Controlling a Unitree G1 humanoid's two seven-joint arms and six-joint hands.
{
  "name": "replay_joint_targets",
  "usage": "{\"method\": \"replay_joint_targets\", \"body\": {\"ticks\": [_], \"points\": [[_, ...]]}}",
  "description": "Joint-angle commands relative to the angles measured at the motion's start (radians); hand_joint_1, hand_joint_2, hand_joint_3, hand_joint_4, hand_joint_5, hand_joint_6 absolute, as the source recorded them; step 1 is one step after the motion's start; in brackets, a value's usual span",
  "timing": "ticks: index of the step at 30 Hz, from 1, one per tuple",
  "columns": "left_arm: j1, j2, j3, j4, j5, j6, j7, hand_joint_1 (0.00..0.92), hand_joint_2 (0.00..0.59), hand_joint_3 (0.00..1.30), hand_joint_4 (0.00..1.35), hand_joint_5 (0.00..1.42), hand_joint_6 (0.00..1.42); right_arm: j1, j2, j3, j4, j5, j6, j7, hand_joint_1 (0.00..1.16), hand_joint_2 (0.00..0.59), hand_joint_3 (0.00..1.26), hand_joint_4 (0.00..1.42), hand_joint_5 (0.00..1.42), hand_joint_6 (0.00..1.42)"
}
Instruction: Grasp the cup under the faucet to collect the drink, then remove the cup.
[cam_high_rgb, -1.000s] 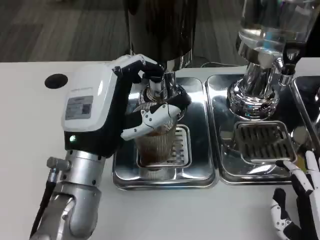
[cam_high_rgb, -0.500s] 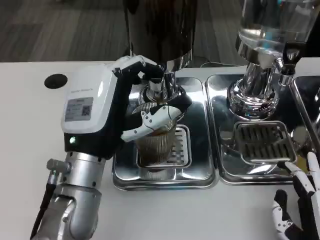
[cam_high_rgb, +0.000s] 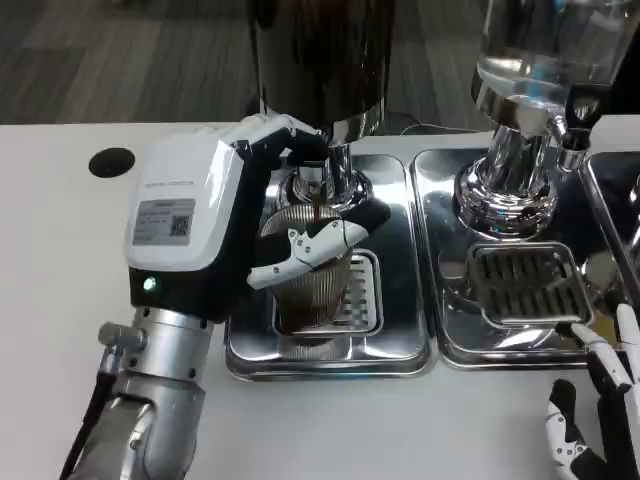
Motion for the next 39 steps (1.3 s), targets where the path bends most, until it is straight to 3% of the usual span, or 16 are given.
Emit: {"method": "replay_joint_targets", "body": {"ticks": [1, 8, 13, 18, 28, 36, 39], "points": [[0.04, 0.007, 0.002, -0.017, 0.052, 0.031, 0.02, 0.0, 0.097, 0.58, 0.47, 0.54, 0.49, 0.005, -0.004, -0.005, 0.002, 0.002, -0.012, -0.015, 0.44, 0.553, 0.26, 0.01, 0.0, 0.12], [0.05, -0.004, 0.01, -0.04, 0.089, 0.077, 0.03, 0.0, 0.08, 0.41, 0.15, 0.36, 0.34, 0.0, -0.003, -0.004, 0.02, 0.008, -0.019, -0.015, 0.44, 0.553, 0.26, 0.01, 0.0, 0.12], [0.051, -0.012, 0.011, -0.04, 0.086, 0.083, 0.03, 0.0, 0.079, 0.33, 0.01, 0.29, 0.3, -0.002, 0.0, -0.001, 0.031, 0.008, -0.022, -0.017, 0.44, 0.553, 0.26, 0.01, 0.0, 0.12], [0.053, -0.012, 0.024, -0.043, 0.07, 0.079, 0.034, 0.0, 0.074, 0.24, 0.0, 0.24, 0.25, -0.003, -0.001, -0.005, 0.037, 0.012, -0.026, -0.021, 0.44, 0.553, 0.26, 0.01, 0.0, 0.12], [0.122, 0.011, 0.095, -0.1, 0.045, 0.056, 0.051, 0.0, 0.068, 0.2, 0.0, 0.21, 0.22, -0.008, -0.01, -0.01, 0.03, 0.014, -0.032, -0.019, 0.44, 0.553, 0.26, 0.01, 0.0, 0.13], [0.285, 0.029, 0.148, -0.12, 0.012, -0.007, 0.102, 0.0, 0.058, 0.2, 0.0, 0.19, 0.21, -0.023, -0.014, -0.005, 0.027, 0.013, -0.033, -0.008, 0.44, 0.553, 0.26, 0.01, 0.0, 0.13], [0.376, 0.033, 0.16, -0.111, -0.01, -0.043, 0.122, 0.0, 0.054, 0.21, 0.0, 0.18, 0.2, -0.026, -0.022, -0.005, 0.021, 0.011, -0.039, -0.003, 0.44, 0.523, 0.25, 0.01, 0.0, 0.12]]}}
